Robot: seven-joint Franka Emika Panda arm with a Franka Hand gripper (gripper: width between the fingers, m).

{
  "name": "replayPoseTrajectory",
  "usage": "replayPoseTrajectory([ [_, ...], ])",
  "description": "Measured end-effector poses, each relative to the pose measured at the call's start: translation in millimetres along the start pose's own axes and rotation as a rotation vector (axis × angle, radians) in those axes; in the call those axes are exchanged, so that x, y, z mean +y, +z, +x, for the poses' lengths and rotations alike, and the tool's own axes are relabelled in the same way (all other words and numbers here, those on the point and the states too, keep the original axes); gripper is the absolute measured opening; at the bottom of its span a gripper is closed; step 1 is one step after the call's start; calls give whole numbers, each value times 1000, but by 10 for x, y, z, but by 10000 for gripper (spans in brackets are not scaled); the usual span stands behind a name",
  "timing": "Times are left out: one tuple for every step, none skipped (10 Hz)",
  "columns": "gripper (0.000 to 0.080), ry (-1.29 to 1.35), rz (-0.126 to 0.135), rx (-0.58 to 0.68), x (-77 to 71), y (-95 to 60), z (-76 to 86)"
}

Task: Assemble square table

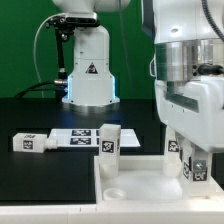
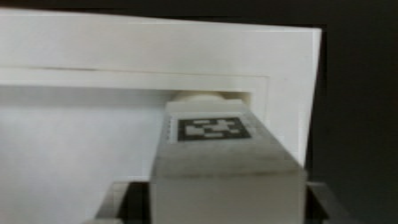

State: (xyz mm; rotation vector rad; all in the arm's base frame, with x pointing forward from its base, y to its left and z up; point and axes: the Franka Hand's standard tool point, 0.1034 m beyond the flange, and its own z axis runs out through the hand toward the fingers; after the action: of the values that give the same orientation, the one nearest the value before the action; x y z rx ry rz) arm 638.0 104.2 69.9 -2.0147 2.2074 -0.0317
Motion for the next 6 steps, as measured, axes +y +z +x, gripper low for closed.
replayPoseTrajectory([
  [284,40,2,-6,-1,1,7],
  [370,71,1,-6,1,3,10],
  [370,28,0,-6,4,9,11],
  [508,-12,9,-2,-11,17,19],
  [604,-183,64,15,-93,39,37],
  [604,-351,56,21,-65,85,-8],
])
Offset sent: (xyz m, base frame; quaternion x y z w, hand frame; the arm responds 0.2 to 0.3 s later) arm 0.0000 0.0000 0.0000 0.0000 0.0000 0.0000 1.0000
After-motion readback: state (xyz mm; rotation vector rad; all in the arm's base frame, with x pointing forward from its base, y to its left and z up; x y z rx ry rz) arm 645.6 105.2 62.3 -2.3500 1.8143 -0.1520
